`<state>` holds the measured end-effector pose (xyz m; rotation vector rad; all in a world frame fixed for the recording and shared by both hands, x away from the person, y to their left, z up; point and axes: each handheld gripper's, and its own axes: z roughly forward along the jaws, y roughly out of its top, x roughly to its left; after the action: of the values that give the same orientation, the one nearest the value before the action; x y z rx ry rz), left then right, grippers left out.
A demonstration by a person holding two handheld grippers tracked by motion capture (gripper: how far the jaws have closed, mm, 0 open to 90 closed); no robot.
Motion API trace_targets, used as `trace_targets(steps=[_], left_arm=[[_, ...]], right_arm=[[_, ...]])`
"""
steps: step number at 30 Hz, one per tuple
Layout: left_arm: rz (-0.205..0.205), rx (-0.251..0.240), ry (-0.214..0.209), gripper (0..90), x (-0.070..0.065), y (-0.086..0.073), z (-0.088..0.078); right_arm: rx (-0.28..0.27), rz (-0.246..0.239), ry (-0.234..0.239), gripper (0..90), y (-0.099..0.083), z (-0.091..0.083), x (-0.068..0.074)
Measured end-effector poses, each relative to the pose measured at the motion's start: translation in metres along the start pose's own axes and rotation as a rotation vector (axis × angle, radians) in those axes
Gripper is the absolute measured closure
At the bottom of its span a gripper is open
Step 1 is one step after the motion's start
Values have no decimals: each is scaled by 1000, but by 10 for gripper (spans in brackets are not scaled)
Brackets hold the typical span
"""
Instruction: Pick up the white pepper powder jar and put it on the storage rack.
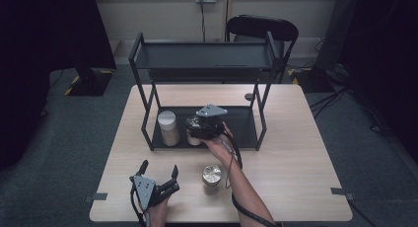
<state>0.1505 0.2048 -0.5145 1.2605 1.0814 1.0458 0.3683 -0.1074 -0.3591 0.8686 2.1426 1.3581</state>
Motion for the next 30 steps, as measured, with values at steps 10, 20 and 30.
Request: trace_targets(steps=[10,20,30], left_arm=[[0,0,0,1,0,0,0],[0,-2,1,1,0,0,0],[-1,-3,0,1,0,-1,0]], right_arm=[[1,1,-11,365,-3,3,-1],[6,7,-18,365,-6,4,-2],[16,-7,-21,365,-7,7,2]])
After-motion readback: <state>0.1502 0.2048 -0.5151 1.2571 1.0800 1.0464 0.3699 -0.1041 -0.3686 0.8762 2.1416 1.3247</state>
